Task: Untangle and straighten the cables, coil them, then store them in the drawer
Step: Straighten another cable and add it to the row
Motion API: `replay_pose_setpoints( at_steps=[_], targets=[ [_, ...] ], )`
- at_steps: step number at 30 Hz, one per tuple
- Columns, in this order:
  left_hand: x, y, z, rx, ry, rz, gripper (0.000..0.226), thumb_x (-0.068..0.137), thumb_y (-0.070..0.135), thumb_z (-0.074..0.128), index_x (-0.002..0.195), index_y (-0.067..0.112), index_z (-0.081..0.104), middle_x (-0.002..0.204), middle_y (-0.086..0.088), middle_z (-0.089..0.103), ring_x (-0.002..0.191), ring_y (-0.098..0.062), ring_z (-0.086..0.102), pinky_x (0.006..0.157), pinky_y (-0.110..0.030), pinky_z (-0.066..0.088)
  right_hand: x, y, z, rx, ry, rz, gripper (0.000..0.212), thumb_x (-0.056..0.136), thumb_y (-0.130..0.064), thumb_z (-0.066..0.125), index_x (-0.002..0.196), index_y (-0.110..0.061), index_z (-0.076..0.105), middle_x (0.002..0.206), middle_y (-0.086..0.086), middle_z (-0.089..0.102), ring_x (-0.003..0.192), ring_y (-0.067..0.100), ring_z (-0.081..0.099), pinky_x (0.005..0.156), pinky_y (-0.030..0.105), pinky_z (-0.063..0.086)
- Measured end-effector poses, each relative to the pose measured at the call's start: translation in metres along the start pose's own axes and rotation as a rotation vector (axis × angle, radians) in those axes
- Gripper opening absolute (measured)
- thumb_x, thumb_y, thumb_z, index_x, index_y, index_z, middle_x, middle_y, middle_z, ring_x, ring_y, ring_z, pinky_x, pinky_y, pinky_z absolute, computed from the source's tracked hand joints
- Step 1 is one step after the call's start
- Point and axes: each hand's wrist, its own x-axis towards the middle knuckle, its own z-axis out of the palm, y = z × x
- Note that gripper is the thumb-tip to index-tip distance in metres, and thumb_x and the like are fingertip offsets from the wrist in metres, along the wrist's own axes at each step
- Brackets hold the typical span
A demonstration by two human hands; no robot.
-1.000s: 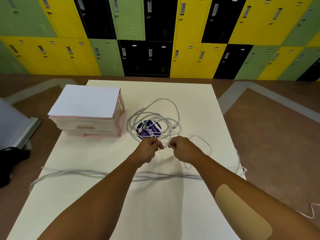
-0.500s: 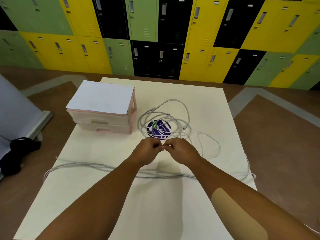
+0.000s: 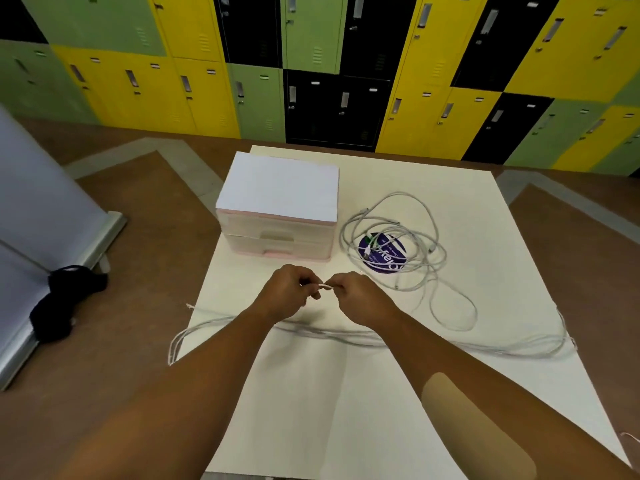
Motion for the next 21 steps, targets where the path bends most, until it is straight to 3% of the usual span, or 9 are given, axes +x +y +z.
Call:
replay_pose_setpoints(
  at_steps=[4, 10, 14, 17, 21],
  targets=[
    [-0.01, -0.021, -0.032, 0.088, 0.027, 0.041, 0.012, 0.088, 0.026, 0.071, 0.078, 0.02, 0.072, 0.068, 0.003, 0.069, 0.057, -0.003, 0.052, 0.057, -0.017, 0.04, 0.007, -0.027, 0.025, -0.053, 0.016, 0.003, 0.028, 0.101, -0.026, 0.046, 0.116, -0.031, 0.069, 0.109, -0.003, 0.071, 0.097, 0.021, 0.064, 0.081, 0.036, 0.053],
    [-0.029, -0.052, -0.064, 0.208, -0.004, 0.055, 0.012, 0.093, 0.031, 0.065, 0.092, 0.028, 0.076, 0.077, 0.011, 0.069, 0.063, 0.004, 0.054, 0.062, -0.02, 0.038, 0.017, -0.056, 0.049, -0.004, 0.004, 0.021, 0.016, 0.094, -0.039, 0.058, 0.091, -0.028, 0.07, 0.074, -0.009, 0.063, 0.079, 0.02, 0.063, 0.071, 0.034, 0.051],
    [-0.034, -0.074, -0.08, 0.183, 0.066, 0.006, 0.011, 0.083, 0.028, 0.077, 0.076, 0.034, 0.073, 0.083, 0.015, 0.067, 0.073, 0.004, 0.055, 0.069, -0.023, 0.044, 0.026, -0.065, 0.066, 0.015, -0.013, 0.032, 0.025, 0.088, -0.044, 0.066, 0.073, -0.024, 0.061, 0.07, -0.008, 0.059, 0.07, 0.015, 0.058, 0.061, 0.03, 0.042],
    [-0.037, -0.087, -0.091, 0.196, 0.095, -0.018, 0.012, 0.079, 0.024, 0.081, 0.072, 0.028, 0.073, 0.088, 0.01, 0.062, 0.076, -0.004, 0.057, 0.07, -0.025, 0.045, 0.032, -0.072, 0.077, 0.029, -0.085, -0.001, 0.015, 0.093, -0.033, 0.062, 0.082, -0.025, 0.067, 0.073, -0.009, 0.06, 0.067, 0.013, 0.054, 0.067, 0.032, 0.046],
    [-0.044, -0.104, -0.104, 0.257, 0.132, -0.03, 0.011, 0.08, 0.025, 0.081, 0.072, 0.025, 0.072, 0.081, 0.009, 0.06, 0.07, -0.006, 0.055, 0.065, -0.025, 0.041, 0.037, -0.083, 0.087, -0.032, -0.154, -0.05, 0.024, 0.099, -0.022, 0.049, 0.099, -0.03, 0.072, 0.098, -0.007, 0.067, 0.085, 0.016, 0.06, 0.077, 0.033, 0.05]
  ],
)
